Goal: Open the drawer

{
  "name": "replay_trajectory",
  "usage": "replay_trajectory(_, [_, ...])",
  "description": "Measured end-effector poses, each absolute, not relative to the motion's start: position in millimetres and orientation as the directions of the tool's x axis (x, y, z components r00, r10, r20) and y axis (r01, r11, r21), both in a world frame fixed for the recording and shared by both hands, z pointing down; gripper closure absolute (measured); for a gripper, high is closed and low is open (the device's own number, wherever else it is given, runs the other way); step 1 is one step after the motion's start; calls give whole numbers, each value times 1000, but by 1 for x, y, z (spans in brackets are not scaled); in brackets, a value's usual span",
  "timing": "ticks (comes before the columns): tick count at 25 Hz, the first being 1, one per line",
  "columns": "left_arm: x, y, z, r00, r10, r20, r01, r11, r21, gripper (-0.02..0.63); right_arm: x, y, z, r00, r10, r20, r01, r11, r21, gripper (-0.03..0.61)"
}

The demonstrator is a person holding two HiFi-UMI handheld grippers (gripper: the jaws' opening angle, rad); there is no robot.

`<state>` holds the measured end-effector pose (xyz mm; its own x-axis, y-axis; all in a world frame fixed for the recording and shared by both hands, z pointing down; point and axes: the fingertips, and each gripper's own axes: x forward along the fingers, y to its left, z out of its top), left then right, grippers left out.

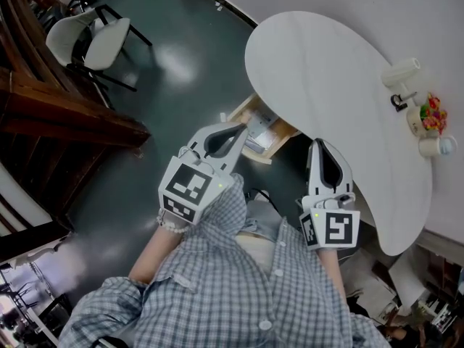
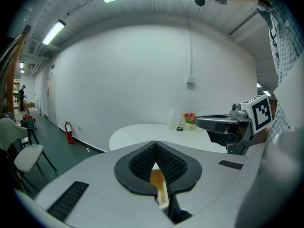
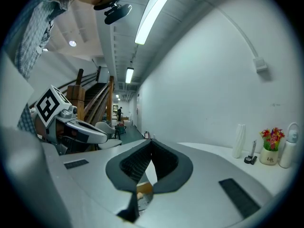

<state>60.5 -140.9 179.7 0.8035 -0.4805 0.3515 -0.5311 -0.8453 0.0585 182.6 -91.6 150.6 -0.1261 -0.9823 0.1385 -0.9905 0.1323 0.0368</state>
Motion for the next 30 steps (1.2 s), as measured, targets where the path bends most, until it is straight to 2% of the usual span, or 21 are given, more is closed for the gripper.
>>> replay_trajectory(30, [37, -145, 172, 787, -535, 307, -576, -816, 57, 609, 167, -87, 154, -138, -974, 178, -986, 153, 73, 577])
